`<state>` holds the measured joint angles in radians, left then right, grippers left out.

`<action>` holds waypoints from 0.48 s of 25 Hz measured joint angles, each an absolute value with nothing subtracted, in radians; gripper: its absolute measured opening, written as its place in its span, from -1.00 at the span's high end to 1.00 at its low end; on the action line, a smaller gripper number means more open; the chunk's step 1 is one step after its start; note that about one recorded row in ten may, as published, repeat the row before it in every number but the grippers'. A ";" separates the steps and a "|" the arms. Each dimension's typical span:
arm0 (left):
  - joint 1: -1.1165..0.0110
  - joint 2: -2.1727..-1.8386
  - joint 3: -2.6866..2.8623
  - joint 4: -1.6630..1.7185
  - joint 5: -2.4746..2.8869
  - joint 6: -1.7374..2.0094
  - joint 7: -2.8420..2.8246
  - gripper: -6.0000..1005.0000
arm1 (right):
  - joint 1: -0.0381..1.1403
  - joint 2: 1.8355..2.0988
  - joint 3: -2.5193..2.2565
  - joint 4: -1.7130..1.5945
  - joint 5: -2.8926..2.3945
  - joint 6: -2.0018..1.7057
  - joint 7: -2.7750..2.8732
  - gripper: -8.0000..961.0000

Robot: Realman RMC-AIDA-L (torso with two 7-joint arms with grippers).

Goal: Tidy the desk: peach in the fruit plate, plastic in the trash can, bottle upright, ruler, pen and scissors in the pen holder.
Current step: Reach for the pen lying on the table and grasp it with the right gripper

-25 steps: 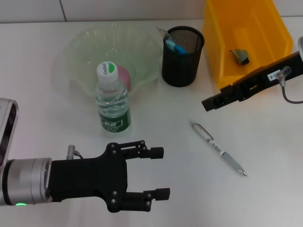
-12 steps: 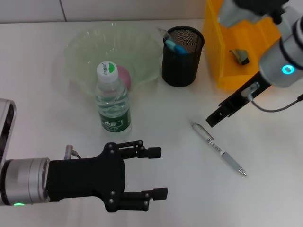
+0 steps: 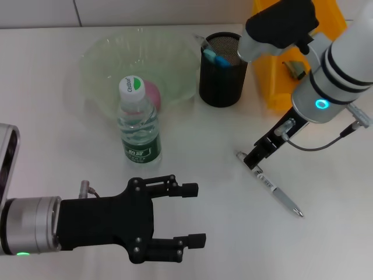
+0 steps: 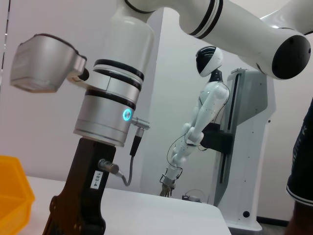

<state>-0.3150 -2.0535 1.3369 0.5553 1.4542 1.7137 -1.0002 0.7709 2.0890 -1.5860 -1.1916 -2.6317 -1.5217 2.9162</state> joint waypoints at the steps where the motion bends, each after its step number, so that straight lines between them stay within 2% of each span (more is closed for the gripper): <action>1: -0.314 -2.053 1.337 0.555 1.454 1.713 -1.000 -0.53 | 0.777 2.089 -1.590 -1.178 -2.632 -1.513 2.918 -0.47; 12: -0.293 -2.047 1.329 0.555 1.454 1.707 -0.989 -0.53 | 0.793 2.091 -1.645 -1.126 -2.628 -1.456 2.930 -0.38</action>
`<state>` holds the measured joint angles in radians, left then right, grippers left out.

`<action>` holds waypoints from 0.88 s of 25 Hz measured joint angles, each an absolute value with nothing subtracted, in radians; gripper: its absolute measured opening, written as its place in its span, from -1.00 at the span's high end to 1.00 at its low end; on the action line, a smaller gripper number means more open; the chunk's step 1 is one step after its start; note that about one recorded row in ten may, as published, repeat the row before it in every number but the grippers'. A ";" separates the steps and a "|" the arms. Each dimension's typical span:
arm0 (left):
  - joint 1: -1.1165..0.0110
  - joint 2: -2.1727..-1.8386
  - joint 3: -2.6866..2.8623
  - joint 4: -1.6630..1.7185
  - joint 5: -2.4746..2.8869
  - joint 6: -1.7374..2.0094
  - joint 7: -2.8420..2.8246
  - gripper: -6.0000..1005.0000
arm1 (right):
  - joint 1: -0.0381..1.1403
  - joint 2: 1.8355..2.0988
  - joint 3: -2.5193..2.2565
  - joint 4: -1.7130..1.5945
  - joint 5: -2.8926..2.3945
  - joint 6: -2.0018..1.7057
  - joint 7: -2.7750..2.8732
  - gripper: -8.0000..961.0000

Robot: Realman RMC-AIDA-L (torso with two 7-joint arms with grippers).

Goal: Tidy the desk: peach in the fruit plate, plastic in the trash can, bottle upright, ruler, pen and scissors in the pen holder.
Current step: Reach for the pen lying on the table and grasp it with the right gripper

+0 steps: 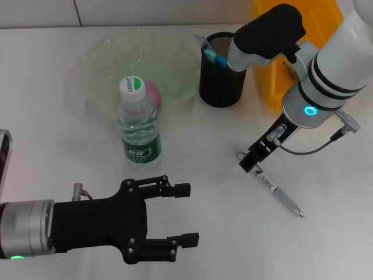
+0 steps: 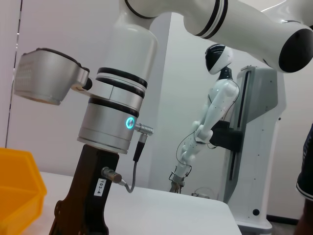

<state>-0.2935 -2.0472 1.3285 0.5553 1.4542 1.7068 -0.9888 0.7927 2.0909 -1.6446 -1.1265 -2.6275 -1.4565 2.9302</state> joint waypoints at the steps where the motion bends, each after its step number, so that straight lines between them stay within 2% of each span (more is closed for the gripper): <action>1: -0.292 -2.047 1.328 0.555 1.454 1.706 -0.985 -0.53 | 0.793 2.091 -1.645 -1.125 -2.627 -1.451 2.933 -0.37; 22: -0.291 -2.046 1.327 0.555 1.454 1.704 -0.985 -0.53 | 0.814 2.092 -1.712 -1.071 -2.599 -1.402 2.953 -0.23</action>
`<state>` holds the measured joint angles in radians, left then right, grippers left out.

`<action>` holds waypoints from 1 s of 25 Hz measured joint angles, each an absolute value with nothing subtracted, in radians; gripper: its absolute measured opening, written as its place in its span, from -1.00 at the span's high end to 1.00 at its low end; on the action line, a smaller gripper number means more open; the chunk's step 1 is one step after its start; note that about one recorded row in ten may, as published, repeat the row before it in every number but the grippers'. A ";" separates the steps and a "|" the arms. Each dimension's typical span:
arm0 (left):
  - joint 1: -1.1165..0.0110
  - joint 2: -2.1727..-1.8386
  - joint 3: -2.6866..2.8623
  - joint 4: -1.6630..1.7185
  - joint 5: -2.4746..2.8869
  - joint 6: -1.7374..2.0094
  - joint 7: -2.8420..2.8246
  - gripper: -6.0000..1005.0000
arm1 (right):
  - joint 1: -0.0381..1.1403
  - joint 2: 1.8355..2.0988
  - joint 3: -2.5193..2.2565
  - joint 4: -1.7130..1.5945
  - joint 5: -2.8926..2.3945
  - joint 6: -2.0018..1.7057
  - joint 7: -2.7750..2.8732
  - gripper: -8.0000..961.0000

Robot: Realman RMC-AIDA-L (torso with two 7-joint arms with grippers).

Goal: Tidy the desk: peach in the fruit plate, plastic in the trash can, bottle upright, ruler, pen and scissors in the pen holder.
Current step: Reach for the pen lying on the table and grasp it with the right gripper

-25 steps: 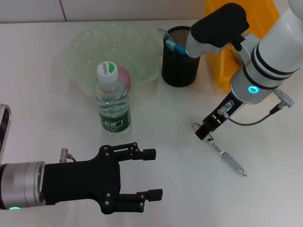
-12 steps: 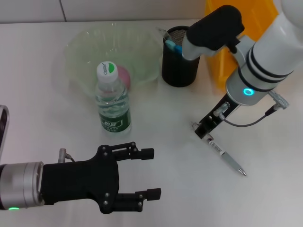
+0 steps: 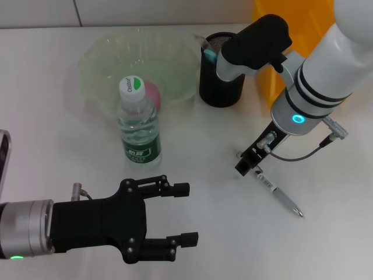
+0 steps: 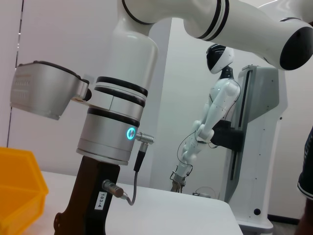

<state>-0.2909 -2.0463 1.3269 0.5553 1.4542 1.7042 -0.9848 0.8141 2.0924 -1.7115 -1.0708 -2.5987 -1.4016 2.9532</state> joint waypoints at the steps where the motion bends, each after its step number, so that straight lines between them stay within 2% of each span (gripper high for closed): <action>1: -0.291 -2.046 1.327 0.555 1.454 1.704 -0.985 -0.53 | 0.814 2.092 -1.712 -1.071 -2.599 -1.402 2.953 -0.22; 4: -0.290 -2.046 1.327 0.555 1.454 1.704 -0.985 -0.53 | 0.812 2.092 -1.707 -1.067 -2.598 -1.400 2.954 -0.22; 10: -0.290 -2.046 1.327 0.555 1.454 1.704 -0.985 -0.53 | 0.813 2.092 -1.705 -1.061 -2.598 -1.399 2.955 0.13; 25: -0.290 -2.047 1.327 0.555 1.454 1.704 -0.985 -0.53 | 0.830 2.092 -1.703 -1.015 -2.574 -1.386 2.956 0.22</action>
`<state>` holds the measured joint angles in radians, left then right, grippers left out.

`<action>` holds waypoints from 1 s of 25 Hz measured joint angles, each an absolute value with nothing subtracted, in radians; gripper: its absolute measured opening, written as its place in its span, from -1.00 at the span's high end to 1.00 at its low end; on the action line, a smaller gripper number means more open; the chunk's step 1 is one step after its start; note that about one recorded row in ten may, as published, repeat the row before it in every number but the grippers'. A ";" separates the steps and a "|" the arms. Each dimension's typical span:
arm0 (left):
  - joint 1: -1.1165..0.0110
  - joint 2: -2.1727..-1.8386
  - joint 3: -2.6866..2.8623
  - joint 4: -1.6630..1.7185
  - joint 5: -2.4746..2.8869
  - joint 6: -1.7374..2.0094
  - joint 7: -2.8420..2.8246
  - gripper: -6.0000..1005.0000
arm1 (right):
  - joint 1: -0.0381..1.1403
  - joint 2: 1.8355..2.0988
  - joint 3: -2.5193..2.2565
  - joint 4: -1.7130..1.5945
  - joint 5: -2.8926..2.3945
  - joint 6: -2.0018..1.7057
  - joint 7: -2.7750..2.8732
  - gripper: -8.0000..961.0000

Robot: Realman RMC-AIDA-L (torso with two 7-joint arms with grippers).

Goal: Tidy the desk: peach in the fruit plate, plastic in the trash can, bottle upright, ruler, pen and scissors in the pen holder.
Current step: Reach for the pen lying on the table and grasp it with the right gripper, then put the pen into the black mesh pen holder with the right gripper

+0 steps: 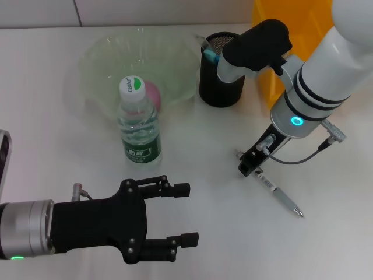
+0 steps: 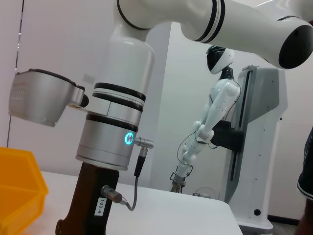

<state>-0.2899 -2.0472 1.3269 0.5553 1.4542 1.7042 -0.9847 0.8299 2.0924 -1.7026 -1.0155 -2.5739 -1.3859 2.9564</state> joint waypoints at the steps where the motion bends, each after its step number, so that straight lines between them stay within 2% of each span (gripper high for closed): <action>1: -0.290 -2.048 1.327 0.555 1.454 1.704 -0.985 -0.53 | 0.830 2.092 -1.703 -1.014 -2.574 -1.386 2.956 0.22; 12: -0.290 -2.048 1.327 0.555 1.454 1.703 -0.985 -0.53 | 0.834 2.092 -1.703 -0.995 -2.574 -1.383 2.956 0.31; 21: -0.290 -2.048 1.327 0.555 1.454 1.698 -0.985 -0.53 | 0.841 2.092 -1.712 -0.992 -2.574 -1.380 2.956 0.57; 25: -0.290 -2.048 1.327 0.555 1.454 1.688 -0.985 -0.53 | 0.836 2.092 -1.707 -1.000 -2.574 -1.380 2.950 0.60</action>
